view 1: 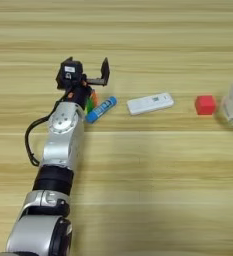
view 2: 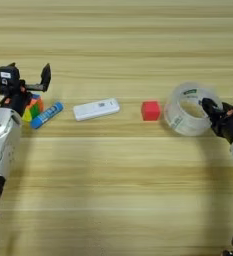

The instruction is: Move the objects on the table

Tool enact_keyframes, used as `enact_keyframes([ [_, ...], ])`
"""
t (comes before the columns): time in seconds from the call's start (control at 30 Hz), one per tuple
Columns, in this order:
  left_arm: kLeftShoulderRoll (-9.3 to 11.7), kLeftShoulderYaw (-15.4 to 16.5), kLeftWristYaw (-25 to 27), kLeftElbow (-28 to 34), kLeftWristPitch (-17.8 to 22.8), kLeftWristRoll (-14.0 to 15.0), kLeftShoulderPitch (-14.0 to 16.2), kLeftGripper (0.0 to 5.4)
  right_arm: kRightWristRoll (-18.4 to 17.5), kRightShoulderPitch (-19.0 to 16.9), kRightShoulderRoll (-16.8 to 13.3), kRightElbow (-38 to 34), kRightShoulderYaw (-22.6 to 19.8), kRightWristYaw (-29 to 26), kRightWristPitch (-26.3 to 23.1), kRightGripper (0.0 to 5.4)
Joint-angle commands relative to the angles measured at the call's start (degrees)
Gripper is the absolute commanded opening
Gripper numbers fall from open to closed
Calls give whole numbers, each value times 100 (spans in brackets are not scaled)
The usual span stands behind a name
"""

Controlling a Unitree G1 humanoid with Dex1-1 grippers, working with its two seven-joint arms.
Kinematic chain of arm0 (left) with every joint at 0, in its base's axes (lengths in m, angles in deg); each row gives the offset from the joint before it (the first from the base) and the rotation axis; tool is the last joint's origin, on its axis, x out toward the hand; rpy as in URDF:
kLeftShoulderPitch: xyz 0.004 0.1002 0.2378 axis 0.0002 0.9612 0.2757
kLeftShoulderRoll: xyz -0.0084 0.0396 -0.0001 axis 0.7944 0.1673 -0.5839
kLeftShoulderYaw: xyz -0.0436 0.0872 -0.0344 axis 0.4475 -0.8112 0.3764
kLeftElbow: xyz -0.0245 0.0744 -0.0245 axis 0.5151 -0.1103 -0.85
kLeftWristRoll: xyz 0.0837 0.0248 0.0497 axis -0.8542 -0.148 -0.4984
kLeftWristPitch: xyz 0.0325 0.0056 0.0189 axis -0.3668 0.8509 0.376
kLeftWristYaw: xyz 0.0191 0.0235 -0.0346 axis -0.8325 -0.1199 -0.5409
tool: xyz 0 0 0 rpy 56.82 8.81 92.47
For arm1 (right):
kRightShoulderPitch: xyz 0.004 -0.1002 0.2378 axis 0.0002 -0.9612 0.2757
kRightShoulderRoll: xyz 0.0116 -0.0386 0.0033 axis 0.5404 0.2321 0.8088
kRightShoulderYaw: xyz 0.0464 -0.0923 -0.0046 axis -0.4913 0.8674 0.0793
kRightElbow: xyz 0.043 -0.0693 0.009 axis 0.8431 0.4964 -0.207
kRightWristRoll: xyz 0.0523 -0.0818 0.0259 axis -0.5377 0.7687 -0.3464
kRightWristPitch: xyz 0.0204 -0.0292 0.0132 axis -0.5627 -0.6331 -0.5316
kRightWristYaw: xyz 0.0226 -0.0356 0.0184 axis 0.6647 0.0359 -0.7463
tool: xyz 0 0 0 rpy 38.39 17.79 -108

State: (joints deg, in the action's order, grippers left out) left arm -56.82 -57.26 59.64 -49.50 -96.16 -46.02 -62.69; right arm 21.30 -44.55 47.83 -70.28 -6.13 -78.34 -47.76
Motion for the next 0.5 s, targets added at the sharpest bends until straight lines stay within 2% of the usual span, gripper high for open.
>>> enact_keyframes([
  [0.03,0,-38,-36,76,76,-47,35,540,61,93,-211,249,-104,51,259,160],
  [0.33,10,-33,-12,98,101,-34,51,540,343,262,-155,1326,254,-42,759,160],
  [0.5,11,-36,-4,88,102,-38,54,540,365,317,-125,1558,383,-60,902,160],
])
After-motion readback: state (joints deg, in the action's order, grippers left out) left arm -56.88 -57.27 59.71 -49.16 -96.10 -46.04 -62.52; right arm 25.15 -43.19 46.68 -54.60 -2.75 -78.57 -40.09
